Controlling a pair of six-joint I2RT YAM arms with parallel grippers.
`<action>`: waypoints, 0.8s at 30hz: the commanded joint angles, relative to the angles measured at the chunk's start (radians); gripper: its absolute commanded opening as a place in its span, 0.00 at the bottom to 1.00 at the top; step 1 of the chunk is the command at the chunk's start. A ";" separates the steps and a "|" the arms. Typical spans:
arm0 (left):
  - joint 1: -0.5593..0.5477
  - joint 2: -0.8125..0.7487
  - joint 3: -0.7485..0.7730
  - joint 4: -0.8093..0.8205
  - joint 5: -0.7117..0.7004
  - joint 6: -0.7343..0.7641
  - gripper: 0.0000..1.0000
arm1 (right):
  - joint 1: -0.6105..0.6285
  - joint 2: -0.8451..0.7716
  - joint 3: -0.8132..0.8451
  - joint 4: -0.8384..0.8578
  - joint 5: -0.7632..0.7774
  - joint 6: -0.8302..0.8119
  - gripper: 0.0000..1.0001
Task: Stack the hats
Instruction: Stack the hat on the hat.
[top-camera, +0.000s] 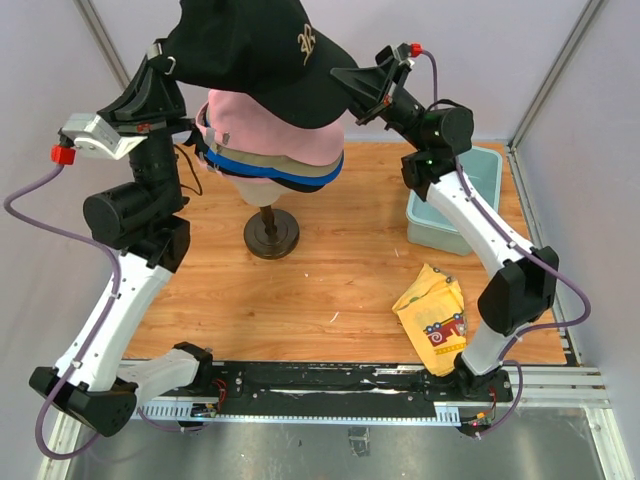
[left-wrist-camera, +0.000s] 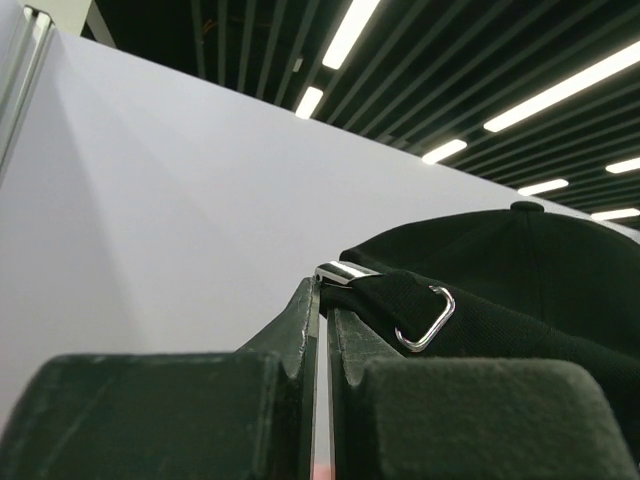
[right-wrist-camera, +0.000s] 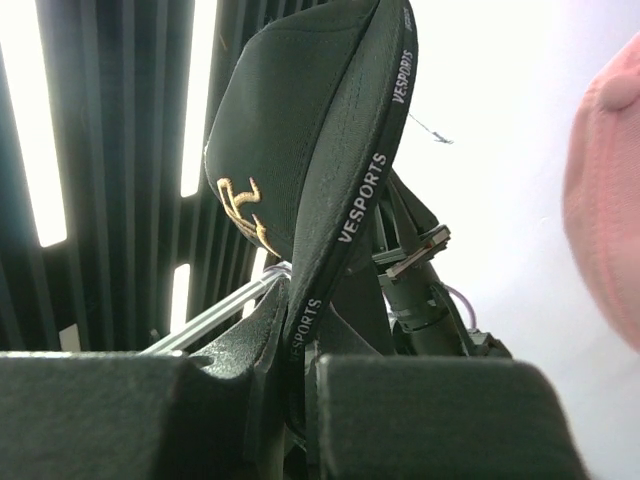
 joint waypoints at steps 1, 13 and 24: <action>0.002 -0.025 -0.008 0.053 -0.046 0.039 0.01 | -0.082 0.053 0.047 0.061 0.033 0.176 0.01; 0.002 -0.035 -0.076 -0.003 -0.081 0.102 0.00 | -0.133 0.194 0.108 0.090 0.042 0.219 0.01; 0.003 -0.085 -0.146 -0.067 -0.119 0.110 0.01 | -0.175 0.248 0.078 0.193 0.076 0.336 0.09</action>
